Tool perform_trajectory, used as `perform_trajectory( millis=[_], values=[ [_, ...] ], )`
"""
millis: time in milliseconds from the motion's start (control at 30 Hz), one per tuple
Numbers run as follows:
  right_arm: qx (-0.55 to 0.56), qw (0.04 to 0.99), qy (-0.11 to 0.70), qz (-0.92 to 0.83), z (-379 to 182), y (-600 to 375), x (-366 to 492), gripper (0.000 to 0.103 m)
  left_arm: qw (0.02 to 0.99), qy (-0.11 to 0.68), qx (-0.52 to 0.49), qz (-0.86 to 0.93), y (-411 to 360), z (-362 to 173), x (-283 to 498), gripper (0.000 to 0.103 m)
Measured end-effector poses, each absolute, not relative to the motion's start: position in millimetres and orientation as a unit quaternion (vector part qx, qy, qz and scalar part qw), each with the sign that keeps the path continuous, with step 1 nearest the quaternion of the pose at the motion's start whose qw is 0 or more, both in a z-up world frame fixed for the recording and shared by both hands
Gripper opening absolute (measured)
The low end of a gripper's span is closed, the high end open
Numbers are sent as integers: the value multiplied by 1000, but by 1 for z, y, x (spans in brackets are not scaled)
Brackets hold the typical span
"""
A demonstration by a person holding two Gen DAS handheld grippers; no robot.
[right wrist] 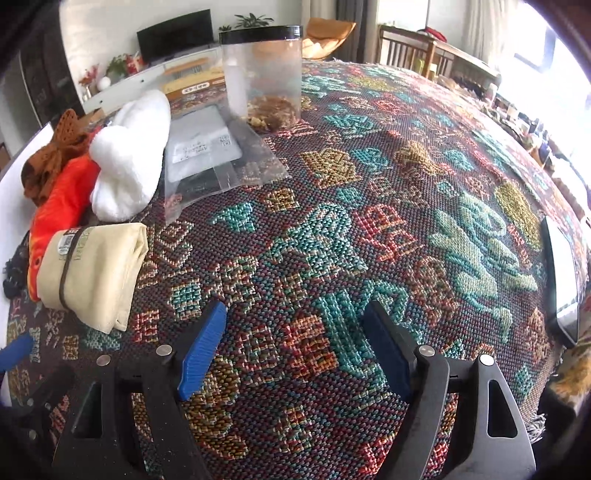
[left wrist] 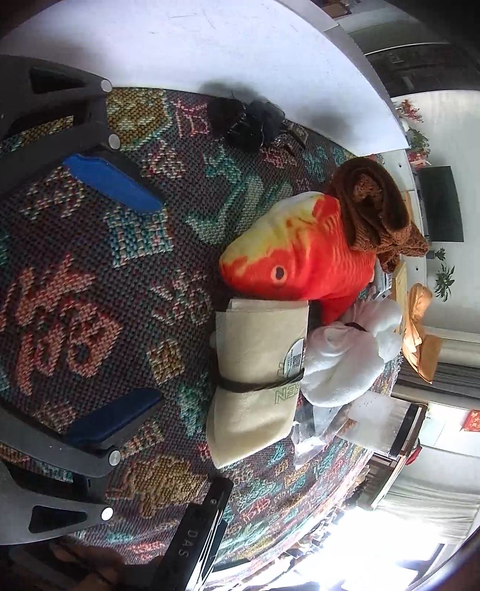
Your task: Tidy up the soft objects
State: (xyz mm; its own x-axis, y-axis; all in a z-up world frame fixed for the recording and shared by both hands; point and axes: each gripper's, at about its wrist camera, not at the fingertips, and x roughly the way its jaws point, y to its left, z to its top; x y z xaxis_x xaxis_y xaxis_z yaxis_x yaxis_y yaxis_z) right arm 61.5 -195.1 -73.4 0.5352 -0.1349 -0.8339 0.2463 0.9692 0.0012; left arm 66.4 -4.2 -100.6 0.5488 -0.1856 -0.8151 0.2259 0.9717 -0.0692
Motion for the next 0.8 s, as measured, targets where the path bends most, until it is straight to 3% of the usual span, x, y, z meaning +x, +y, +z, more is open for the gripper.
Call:
perform_trajectory(
  millis=[100,800],
  values=[
    [60,875,468,-109,-74,-195,61,81,882,451,51,-123,-11,-108,65,103],
    [61,878,461,-112,-75,-190,60,85,884,447,53,-127,-10,-108,66,103]
  ],
)
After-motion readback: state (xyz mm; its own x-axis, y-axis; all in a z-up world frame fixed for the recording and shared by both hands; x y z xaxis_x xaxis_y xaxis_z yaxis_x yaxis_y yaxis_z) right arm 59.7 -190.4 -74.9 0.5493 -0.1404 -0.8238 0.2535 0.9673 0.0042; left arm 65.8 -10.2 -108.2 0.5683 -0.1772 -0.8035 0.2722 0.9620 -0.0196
